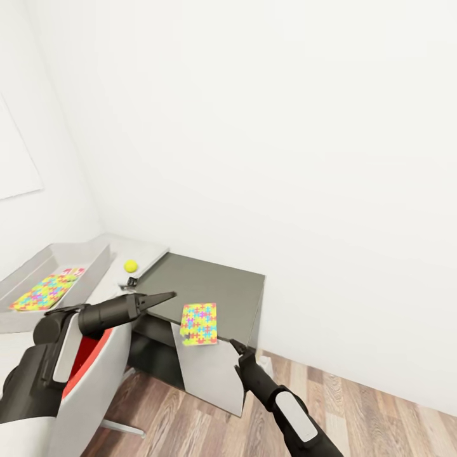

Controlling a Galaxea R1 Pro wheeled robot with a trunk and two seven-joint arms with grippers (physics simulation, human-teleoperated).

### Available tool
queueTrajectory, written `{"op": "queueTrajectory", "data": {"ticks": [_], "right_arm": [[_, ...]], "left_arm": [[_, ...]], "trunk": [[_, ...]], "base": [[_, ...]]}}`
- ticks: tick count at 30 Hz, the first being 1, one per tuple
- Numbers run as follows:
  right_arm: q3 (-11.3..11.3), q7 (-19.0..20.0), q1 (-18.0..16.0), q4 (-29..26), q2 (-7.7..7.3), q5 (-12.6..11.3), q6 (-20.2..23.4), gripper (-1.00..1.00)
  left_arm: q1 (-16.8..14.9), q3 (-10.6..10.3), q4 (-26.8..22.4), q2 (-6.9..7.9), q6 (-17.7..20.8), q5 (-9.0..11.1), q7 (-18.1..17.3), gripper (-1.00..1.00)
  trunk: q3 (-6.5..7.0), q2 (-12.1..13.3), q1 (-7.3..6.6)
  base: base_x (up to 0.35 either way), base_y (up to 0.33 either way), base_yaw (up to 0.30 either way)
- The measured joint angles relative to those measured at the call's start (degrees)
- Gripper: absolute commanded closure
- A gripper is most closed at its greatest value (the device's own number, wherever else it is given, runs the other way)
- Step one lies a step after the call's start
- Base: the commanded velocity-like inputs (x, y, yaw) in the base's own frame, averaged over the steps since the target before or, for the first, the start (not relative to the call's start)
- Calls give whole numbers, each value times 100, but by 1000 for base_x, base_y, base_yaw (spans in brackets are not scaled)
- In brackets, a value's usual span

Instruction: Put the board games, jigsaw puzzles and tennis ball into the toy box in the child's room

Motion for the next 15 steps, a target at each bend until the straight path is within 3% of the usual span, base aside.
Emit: {"op": "queueTrajectory", "data": {"ticks": [15], "right_arm": [[-2, 0, 0, 0, -21, -12, 8, -100]], "left_arm": [[-3, 28, 7, 37, 0, 46, 0, -100]], "trunk": [[0, 0, 1]], "base": [[52, 71, 0]]}}
